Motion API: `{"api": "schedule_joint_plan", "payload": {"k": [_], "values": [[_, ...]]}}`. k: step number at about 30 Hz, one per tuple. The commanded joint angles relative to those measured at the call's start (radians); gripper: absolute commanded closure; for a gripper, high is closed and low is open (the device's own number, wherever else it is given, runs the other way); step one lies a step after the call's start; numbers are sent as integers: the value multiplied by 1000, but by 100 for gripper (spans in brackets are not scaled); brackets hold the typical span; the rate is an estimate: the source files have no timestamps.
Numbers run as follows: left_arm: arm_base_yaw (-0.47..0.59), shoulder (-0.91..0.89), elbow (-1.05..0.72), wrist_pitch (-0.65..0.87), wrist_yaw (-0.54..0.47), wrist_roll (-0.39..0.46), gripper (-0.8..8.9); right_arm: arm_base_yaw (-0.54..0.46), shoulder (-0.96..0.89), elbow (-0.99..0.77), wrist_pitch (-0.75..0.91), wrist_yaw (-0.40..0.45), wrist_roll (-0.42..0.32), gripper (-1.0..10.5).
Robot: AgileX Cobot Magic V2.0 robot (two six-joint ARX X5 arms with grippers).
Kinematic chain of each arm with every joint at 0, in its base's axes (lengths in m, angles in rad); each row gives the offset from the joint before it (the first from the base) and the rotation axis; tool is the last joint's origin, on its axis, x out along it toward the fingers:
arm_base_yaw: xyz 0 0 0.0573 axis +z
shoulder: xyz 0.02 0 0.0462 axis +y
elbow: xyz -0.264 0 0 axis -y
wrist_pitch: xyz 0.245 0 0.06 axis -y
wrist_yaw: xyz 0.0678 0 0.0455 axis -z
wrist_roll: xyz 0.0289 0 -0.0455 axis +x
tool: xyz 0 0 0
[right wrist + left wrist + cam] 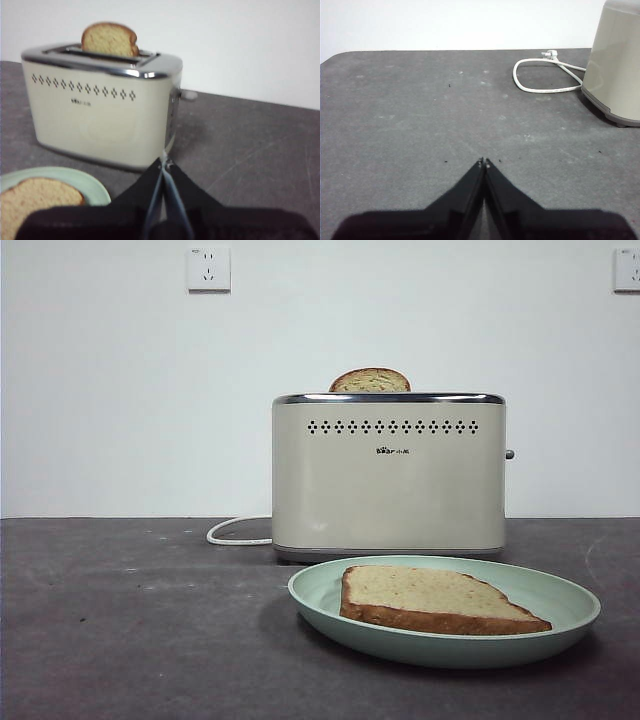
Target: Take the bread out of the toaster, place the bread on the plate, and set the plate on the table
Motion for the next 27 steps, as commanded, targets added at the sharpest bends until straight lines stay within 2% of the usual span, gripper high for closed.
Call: {"api": "schedule_joint_plan", "payload": {"k": [1, 7, 17, 27], "values": [[3, -3, -12, 5, -1, -6, 817, 0, -33, -46, 15, 4, 8, 945], [3, -3, -12, 5, -1, -6, 817, 1, -89, -108, -8, 4, 48, 945], [3, -3, -12, 5, -1, -6, 817, 1, -98, -108, -108, 7, 49, 945], [3, -3, -12, 5, -1, -6, 817, 0, -98, -108, -105, 6, 51, 945]]}}
